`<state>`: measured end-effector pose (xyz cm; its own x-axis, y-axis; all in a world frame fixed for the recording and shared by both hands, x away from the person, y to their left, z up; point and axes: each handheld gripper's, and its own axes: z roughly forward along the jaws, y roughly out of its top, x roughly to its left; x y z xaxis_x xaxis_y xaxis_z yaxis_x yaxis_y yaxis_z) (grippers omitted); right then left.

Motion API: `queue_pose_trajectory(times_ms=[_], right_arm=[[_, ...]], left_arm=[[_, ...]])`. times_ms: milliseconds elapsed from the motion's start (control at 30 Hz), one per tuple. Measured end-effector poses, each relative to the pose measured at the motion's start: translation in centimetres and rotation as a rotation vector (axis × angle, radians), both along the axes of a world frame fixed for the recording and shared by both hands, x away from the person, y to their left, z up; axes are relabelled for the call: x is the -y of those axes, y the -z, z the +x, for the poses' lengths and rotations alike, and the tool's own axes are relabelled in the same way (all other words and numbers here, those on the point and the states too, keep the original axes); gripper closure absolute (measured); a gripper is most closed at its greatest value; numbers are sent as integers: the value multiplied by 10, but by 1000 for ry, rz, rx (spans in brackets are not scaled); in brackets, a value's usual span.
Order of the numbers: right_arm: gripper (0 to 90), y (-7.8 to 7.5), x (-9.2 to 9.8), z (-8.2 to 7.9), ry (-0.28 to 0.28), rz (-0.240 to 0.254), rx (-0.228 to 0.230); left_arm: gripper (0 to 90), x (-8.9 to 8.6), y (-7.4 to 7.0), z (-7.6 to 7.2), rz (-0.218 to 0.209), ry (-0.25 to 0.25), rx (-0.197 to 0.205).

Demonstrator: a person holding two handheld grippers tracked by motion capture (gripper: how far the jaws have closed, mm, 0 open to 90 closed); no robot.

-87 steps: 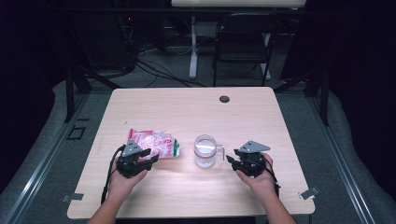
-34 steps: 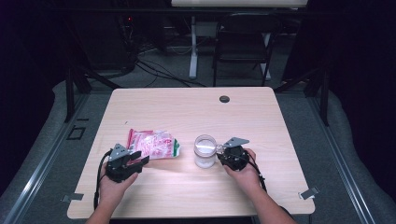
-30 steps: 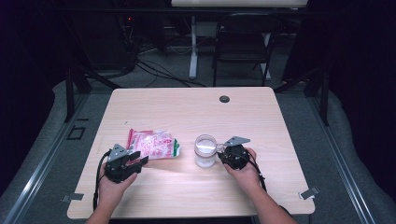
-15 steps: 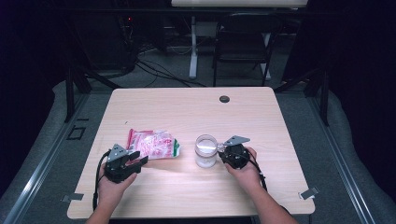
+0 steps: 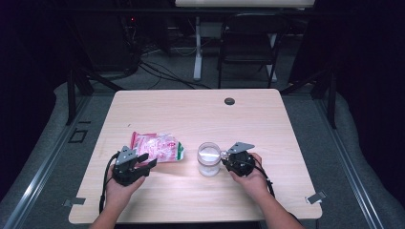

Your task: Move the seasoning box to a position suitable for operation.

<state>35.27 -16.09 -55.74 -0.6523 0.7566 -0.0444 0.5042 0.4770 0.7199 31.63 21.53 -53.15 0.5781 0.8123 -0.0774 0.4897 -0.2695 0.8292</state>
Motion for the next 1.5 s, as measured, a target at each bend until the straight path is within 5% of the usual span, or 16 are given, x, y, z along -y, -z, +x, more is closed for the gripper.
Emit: queue_pose_trajectory(times_ms=[367, 1067, 1500], right_arm=[[766, 0, -1, -14, -73, -3, 10], [653, -9, 18, -42, -4, 69, -3], [757, -14, 23, -48, 62, 115, -17]], left_arm=[[559, 16, -1, 5, 10, 49, 6], [574, 40, -6, 16, -4, 113, 13], [588, 56, -8, 16, 13, 151, 22]])
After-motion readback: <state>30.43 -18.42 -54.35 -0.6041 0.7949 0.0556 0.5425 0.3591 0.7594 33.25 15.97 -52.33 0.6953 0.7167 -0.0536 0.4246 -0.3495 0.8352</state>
